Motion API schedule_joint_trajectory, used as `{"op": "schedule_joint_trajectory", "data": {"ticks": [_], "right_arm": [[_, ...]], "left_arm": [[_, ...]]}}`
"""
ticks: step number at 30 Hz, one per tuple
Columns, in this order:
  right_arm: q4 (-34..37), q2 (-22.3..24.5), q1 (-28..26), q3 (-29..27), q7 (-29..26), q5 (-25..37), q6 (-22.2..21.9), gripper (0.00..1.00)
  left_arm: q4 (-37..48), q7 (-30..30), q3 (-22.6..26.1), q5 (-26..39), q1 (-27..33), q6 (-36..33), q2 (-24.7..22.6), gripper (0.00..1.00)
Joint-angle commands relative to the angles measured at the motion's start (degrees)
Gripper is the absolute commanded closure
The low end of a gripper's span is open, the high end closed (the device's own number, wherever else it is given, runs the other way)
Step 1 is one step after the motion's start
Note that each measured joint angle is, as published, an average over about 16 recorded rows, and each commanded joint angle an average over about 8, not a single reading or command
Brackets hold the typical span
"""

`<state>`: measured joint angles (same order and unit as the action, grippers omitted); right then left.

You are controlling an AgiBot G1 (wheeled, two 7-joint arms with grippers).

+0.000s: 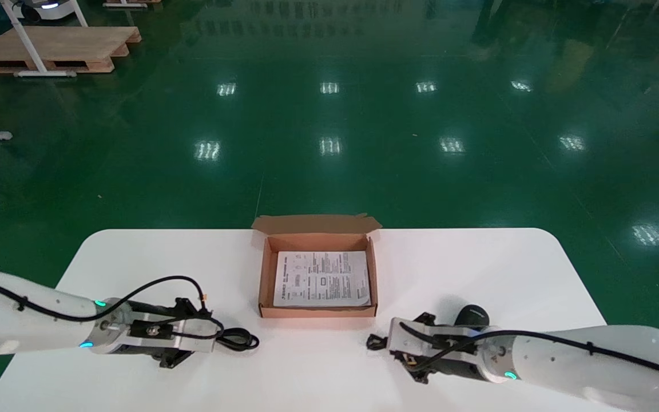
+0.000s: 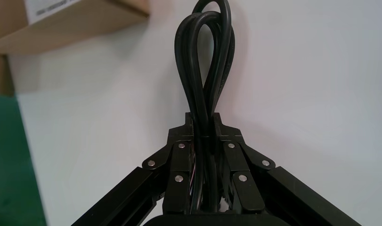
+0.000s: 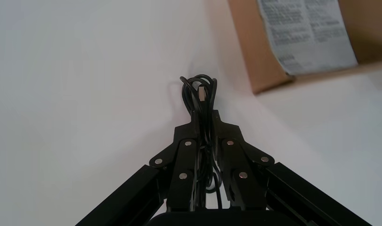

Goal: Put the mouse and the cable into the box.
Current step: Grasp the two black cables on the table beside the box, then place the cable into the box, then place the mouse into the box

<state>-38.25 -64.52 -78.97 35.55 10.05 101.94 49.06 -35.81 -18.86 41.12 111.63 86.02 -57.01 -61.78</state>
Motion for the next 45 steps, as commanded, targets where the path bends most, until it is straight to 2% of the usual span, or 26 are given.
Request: {"op": "schedule_joint_trajectory", "data": {"ticks": [1,5,8,15,20,25,33,39,42,45], "right_arm": [[0.0,0.68,-0.91,-0.32,0.24,0.24,-0.68,1.0],[1.82,1.73,-5.73,-1.9,1.87,0.32,-3.84,1.0],[3.52,1.95,-9.56,-3.04,3.22,0.19,-6.22,1.0],[5.64,1.86,-16.98,-5.05,6.46,-0.69,-9.63,1.0],[6.07,1.84,-19.48,-5.83,7.61,-1.49,-10.23,1.0],[6.46,1.85,-20.02,-6.0,7.88,-1.71,-10.29,1.0],[6.21,1.82,-19.43,-5.85,7.71,-1.69,-10.05,1.0],[6.24,1.83,-19.48,-5.86,7.72,-1.72,-10.08,1.0],[6.24,1.83,-19.48,-5.86,7.72,-1.72,-10.08,1.0],[6.24,1.83,-19.48,-5.86,7.72,-1.72,-10.08,1.0]], "left_arm": [[-0.5,-0.02,-0.15,0.13,0.71,0.05,0.54,1.0],[-1.43,-2.14,-1.14,-0.98,3.94,0.43,0.38,1.0],[-0.28,-5.52,-1.83,-2.42,5.73,1.75,-1.75,1.0],[8.26,-16.84,-3.35,-7.05,7.57,8.95,-12.48,1.0],[12.3,-21.09,-4.27,-11.16,7.74,12.31,-17.33,1.0],[12.97,-21.79,-4.47,-12.87,7.53,13.22,-18.14,1.0],[11.39,-21.23,-4.21,-12.47,6.89,12.65,-16.26,1.0],[9.67,-20.1,-4.59,-17.64,2.73,17.94,-16.36,1.0],[8.49,-20.28,-3.09,-21.02,0.4,21.17,-16.81,1.0],[7.27,-21.91,0.76,-22.41,-0.77,23.6,-16.95,1.0]]}}
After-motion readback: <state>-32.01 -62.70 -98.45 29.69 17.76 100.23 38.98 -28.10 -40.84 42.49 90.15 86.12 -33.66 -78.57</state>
